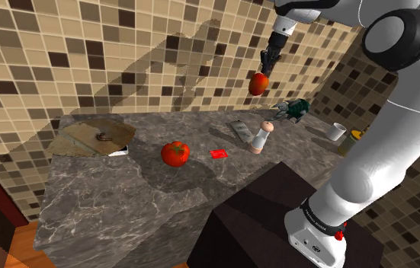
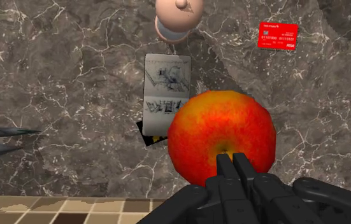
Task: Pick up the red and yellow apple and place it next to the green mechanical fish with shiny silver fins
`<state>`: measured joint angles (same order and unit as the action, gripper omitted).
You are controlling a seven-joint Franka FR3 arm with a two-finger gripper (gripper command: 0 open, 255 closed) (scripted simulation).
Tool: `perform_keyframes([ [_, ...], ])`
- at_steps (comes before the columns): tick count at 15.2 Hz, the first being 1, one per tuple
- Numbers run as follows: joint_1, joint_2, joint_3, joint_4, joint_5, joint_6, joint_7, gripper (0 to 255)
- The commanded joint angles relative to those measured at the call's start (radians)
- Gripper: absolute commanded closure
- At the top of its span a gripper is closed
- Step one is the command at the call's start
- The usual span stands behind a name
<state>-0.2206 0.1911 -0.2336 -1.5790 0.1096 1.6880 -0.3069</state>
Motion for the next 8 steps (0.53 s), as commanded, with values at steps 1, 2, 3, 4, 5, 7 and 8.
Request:
perform_keyframes([
  [1, -0.027, 0.018, -0.017, 0.024, 0.004, -0.010, -0.045, 255],
  [2, -0.042, 0.028, -0.025, 0.037, 0.007, -0.015, -0.067, 255],
  [3, -0.057, 0.040, -0.034, 0.053, 0.009, -0.021, -0.090, 255],
  [4, -0.072, 0.052, -0.042, 0.069, 0.013, -0.028, -0.113, 255],
  [5, -0.088, 0.066, -0.050, 0.088, 0.016, -0.034, -0.135, 255],
  [7, -0.120, 0.097, -0.065, 0.129, 0.025, -0.050, -0.180, 255],
  [8, -0.137, 0.114, -0.072, 0.153, 0.030, -0.059, -0.202, 255],
])
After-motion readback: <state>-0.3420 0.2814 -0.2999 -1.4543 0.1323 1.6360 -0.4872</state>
